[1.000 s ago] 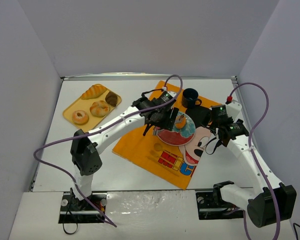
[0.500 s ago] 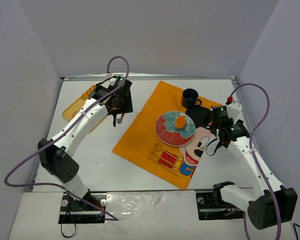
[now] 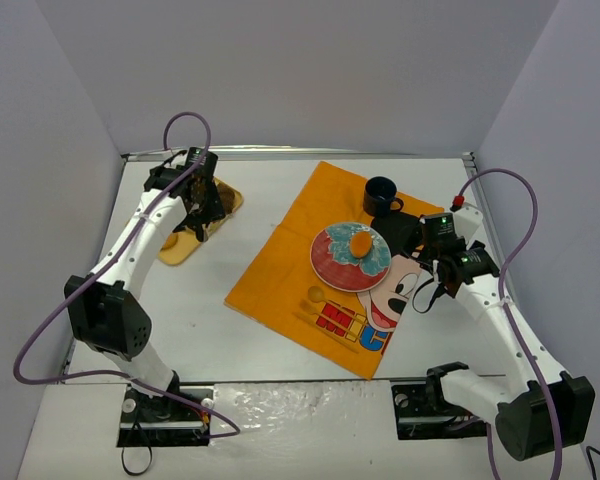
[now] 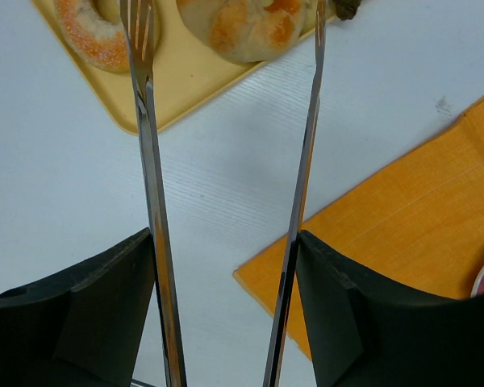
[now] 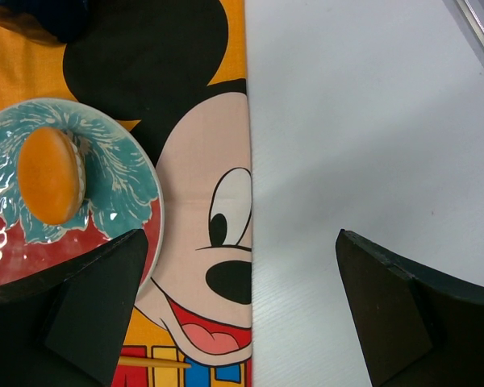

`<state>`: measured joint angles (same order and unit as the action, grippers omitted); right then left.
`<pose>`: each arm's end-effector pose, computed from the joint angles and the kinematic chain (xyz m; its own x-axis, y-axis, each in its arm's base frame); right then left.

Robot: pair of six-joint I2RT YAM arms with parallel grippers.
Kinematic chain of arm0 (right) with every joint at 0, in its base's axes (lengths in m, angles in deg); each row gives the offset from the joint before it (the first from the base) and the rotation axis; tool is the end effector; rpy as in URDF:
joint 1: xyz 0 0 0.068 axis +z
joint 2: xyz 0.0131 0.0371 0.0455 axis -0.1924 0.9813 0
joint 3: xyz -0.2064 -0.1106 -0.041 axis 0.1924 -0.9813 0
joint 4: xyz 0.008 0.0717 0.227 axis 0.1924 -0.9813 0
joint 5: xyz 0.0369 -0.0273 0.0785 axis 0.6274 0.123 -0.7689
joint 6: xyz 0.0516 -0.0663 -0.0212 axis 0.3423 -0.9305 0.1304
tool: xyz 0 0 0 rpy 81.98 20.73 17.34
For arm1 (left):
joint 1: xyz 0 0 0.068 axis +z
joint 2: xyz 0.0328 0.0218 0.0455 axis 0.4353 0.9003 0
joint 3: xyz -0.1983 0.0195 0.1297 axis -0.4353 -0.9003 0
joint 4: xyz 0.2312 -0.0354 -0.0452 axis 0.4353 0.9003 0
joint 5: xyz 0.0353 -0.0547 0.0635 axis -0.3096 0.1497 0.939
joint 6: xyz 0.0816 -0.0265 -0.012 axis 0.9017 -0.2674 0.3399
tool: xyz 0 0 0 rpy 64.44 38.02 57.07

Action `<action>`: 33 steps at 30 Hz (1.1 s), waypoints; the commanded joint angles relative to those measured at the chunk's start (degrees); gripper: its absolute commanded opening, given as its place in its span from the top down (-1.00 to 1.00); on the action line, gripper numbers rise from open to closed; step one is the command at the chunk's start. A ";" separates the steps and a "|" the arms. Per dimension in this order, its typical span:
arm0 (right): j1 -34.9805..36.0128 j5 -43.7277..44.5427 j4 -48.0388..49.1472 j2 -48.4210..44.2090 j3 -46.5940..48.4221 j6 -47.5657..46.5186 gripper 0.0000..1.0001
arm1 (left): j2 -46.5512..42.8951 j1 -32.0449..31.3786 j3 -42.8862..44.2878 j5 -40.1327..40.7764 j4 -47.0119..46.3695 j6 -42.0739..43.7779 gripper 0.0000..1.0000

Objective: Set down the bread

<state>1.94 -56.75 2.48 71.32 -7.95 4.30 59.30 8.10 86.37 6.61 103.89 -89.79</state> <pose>0.2523 0.0296 0.2459 -0.4431 0.4348 -0.7840 0.3921 0.8804 0.2667 0.3271 -0.0831 0.2784 -0.7259 -0.3849 -0.5700 -0.3621 0.9185 -0.1589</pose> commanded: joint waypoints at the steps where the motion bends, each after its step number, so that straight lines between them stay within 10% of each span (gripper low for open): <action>1: -0.47 0.05 1.94 -1.41 0.00 -0.81 -1.00 | -2.33 3.45 -0.69 -0.96 -2.60 0.58 -0.25; 27: -0.47 -0.57 2.35 -0.76 -0.27 -1.19 -1.00 | 4.26 10.45 -5.25 -10.80 -12.49 3.21 -0.23; 33: -0.47 -0.65 2.58 -0.65 -0.46 -1.19 -1.00 | 4.38 11.77 -5.98 -13.01 -14.05 3.77 0.05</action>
<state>1.94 -57.78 2.84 70.99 -8.30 3.82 65.12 18.68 79.37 -4.86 93.13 -87.12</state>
